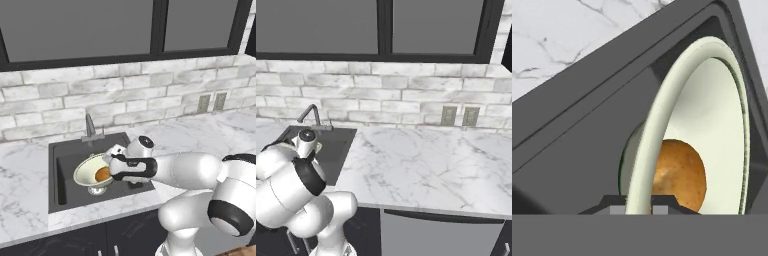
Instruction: Pick the potato from the cabinet and place it in the bowl. Then pick the bowl and place it in the sink. Then turn on the sink facuet.
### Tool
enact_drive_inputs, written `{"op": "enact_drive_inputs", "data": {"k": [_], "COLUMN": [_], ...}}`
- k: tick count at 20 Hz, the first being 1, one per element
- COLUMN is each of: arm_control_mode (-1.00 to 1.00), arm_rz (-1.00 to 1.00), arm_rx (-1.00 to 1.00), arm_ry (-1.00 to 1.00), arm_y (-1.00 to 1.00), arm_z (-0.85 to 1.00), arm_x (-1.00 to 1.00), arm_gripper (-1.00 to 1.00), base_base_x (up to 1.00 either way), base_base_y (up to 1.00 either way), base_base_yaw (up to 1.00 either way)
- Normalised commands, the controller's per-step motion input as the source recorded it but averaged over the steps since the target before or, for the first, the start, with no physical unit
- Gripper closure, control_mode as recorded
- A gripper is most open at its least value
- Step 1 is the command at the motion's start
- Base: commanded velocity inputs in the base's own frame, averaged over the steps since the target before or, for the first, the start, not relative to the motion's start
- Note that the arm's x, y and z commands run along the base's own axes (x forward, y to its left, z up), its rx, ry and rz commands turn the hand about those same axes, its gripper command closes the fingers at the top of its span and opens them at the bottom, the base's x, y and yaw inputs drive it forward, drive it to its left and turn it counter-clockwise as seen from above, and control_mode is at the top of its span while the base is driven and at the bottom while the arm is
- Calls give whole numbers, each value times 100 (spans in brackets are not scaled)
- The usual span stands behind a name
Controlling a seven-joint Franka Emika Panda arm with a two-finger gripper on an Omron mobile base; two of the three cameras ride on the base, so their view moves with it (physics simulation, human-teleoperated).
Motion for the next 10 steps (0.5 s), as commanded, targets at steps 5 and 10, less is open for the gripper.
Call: {"op": "enact_drive_inputs", "data": {"k": [5,10], "arm_control_mode": [-100,-100], "arm_rz": [0,0], "arm_rx": [0,0], "arm_ry": [2,4], "arm_y": [3,21], "arm_z": [-53,-55], "arm_x": [31,45], "arm_gripper": [100,100], "base_base_x": [0,0], "base_base_y": [0,0], "base_base_yaw": [0,0]}}
